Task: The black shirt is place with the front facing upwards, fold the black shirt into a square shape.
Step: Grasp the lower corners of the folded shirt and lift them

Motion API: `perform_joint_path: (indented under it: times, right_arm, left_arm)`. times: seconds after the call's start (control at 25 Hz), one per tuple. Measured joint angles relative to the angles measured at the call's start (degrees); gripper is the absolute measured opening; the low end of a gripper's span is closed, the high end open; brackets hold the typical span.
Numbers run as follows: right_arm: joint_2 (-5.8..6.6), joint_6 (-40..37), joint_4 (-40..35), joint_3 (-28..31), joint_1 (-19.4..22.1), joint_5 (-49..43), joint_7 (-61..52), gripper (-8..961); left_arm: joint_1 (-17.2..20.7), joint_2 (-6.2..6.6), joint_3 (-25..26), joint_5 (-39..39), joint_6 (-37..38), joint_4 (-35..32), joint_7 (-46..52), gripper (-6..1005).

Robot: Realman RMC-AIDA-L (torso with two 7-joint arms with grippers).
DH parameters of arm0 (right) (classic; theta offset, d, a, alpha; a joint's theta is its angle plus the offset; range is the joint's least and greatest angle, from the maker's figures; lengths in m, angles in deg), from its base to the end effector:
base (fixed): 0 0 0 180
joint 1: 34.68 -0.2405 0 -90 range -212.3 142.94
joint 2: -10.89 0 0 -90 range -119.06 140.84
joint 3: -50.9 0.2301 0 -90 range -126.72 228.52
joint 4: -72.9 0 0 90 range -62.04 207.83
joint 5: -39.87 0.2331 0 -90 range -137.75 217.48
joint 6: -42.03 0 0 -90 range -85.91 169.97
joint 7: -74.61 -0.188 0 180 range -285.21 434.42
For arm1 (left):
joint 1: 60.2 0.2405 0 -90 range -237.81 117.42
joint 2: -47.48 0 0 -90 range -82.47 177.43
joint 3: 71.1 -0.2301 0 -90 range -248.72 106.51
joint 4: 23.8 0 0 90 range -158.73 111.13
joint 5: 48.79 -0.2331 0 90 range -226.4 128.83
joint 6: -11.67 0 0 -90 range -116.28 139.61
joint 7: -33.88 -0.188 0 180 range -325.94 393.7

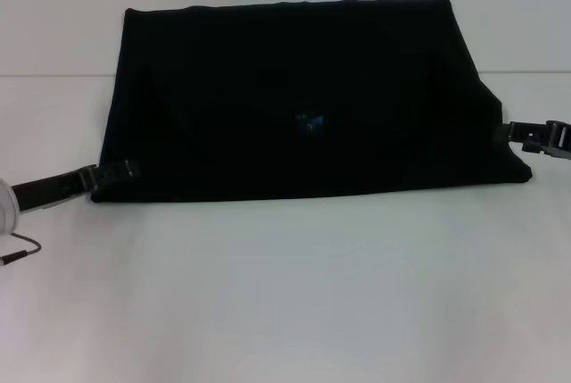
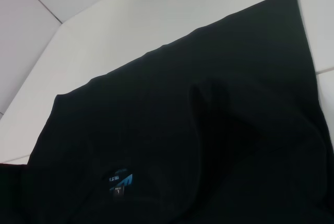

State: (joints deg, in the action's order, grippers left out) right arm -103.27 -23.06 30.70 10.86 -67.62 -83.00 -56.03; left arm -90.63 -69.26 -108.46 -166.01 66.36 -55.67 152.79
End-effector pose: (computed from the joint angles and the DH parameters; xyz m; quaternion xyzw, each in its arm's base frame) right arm 0.2974 0.4316 0.0408 -0.7476 0.5698 0.2009 0.2757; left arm -0.3423 0.4119 0.0016 -0.7105 -0.5923 -0.2145 0.3137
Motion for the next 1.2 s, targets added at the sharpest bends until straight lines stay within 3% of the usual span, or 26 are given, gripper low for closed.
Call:
perform_joint_path:
  times: [0.4,1.0,1.2]
  right_arm:
    - [-0.02,-0.4,-0.1,0.5,0.4,1.3,0.5,708]
    - [0.28,-1.8,-0.2,1.0,0.5,2.3,0.6,707]
    - [0.83,-2.9,-0.6,1.1,0.3,2.2,0.6,707]
  left_arm:
    - [0.0,-1.12,-2.5,-0.2,-0.7,-1.6,1.0,853]
    - [0.3,-1.29,-2.4,-1.5,-1.7,-2.6,1.7,346]
    - [-0.2,-0.02,-2.2,-1.4,2.2,-2.6,3.2,165]
